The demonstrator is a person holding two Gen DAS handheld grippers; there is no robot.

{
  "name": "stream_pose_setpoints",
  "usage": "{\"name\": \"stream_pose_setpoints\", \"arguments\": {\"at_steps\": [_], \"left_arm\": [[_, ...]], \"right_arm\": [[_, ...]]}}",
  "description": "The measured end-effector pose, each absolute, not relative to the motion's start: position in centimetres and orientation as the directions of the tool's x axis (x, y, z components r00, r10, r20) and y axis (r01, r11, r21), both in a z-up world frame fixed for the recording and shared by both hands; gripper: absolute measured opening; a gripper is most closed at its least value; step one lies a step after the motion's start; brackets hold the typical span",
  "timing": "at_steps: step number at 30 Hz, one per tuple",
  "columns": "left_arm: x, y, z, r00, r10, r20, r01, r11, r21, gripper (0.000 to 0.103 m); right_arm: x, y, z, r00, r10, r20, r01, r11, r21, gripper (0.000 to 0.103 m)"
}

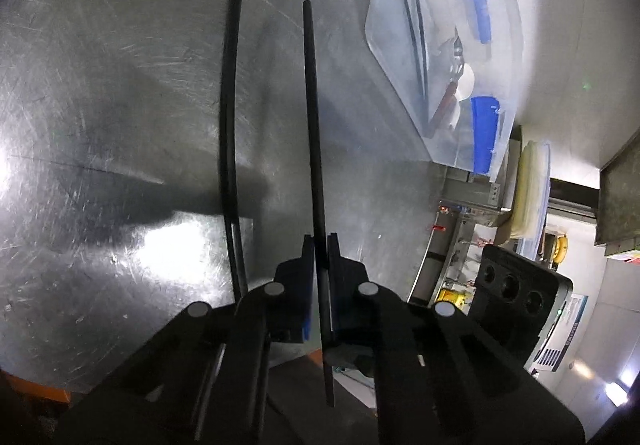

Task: Organize utensils
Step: 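Grasp a black chopstick with the right gripper while the left gripper grasps another, then carry both chopsticks into the clear box and release them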

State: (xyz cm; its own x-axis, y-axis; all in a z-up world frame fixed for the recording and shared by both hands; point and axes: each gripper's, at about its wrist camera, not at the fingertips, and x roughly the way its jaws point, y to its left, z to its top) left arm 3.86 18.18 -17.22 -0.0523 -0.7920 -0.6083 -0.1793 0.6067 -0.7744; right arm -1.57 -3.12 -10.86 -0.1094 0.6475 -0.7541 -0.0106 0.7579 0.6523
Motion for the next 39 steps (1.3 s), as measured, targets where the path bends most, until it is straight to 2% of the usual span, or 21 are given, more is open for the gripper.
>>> {"name": "stream_pose_setpoints", "arguments": {"at_steps": [6,12,17,22,26,30,32,35,39], "left_arm": [[4.2,18.5,-14.5,-0.002,-0.825,-0.565,-0.104,0.562,-0.82,0.005],[6.3,17.4,-8.3,0.066,-0.855,-0.515,0.068,0.519,-0.852,0.005],[12.3,13.0,-1.4,0.093,-0.895,-0.436,0.253,0.445,-0.859,0.005],[19.9,6.2,1.8,0.077,-0.889,-0.452,0.344,0.449,-0.825,0.006],[25.0,0.7,-0.5,0.026,-0.849,-0.527,0.315,0.508,-0.802,0.006],[28.4,-3.5,-5.9,-0.045,-0.761,-0.647,0.237,0.621,-0.747,0.006],[29.4,-4.8,-8.7,-0.104,-0.746,-0.658,0.173,0.638,-0.75,0.006],[30.4,-6.2,-12.5,-0.162,-0.719,-0.676,0.103,0.669,-0.736,0.006],[31.3,-7.0,-16.2,-0.208,-0.67,-0.712,0.039,0.722,-0.691,0.006]], "right_arm": [[-1.3,-3.0,-9.0,-0.076,0.651,-0.756,-0.044,0.755,0.654,0.007],[-0.3,-3.9,-2.6,0.06,0.607,-0.792,-0.177,0.788,0.59,0.007],[2.9,-7.5,4.2,0.246,0.513,-0.822,-0.26,0.852,0.454,0.007],[9.0,-12.1,7.5,0.353,0.369,-0.86,-0.25,0.923,0.293,0.007],[15.1,-15.0,4.6,0.276,0.281,-0.919,-0.205,0.952,0.229,0.007],[18.6,-17.3,0.3,0.174,0.317,-0.932,-0.172,0.942,0.288,0.007],[20.1,-17.8,-1.3,0.139,0.35,-0.926,-0.152,0.932,0.329,0.001],[22.5,-19.1,-4.4,0.07,0.39,-0.918,-0.104,0.918,0.383,0.001],[24.8,-20.7,-9.5,-0.02,0.364,-0.931,-0.033,0.931,0.365,0.001]]}}
